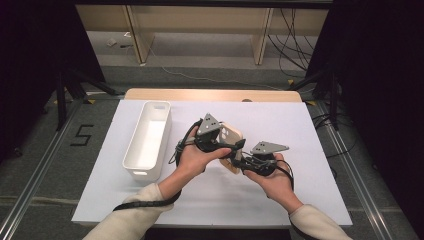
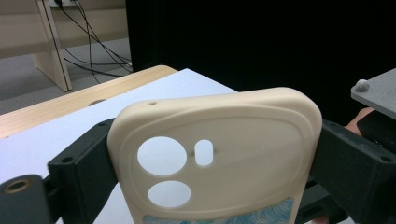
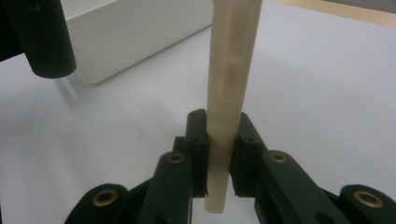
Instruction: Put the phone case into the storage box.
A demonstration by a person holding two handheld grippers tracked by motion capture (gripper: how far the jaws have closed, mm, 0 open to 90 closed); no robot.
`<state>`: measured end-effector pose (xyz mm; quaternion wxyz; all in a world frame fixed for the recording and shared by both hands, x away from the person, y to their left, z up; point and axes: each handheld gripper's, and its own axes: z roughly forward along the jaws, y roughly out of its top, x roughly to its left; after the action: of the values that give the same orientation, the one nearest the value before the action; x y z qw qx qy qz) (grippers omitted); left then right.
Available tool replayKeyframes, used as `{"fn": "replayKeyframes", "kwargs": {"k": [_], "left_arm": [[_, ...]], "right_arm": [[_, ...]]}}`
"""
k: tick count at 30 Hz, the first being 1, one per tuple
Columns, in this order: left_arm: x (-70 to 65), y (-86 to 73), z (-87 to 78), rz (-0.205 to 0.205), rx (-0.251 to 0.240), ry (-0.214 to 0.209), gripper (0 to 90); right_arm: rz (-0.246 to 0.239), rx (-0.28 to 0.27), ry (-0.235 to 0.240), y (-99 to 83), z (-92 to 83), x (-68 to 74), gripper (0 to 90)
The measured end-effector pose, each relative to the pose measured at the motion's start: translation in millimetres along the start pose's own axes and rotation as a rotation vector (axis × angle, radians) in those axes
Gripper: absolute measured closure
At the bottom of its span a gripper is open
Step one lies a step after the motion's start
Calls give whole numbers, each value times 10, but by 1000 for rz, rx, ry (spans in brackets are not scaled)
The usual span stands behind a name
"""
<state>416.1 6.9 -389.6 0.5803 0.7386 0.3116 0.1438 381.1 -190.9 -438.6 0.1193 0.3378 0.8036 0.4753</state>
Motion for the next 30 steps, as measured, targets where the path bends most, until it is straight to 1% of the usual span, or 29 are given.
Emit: {"fn": "replayKeyframes", "kwargs": {"k": [9, 15, 25, 28, 30], "left_arm": [[-12, -1, -1, 4, -6, 2, 91], [-23, 0, -1, 20, -7, 5, 96], [-30, -4, 3, 33, -3, 10, 102], [-38, -8, 6, 37, 0, 10, 103], [-42, -10, 8, 39, -1, 10, 104]], "right_arm": [[2, -2, -2, -3, 2, -2, 803], [6, -7, -1, -8, 8, 0, 802], [6, -8, -6, -21, 20, -2, 798], [8, -3, -4, -24, 25, -3, 793], [4, 0, -5, -25, 31, -5, 773]]}}
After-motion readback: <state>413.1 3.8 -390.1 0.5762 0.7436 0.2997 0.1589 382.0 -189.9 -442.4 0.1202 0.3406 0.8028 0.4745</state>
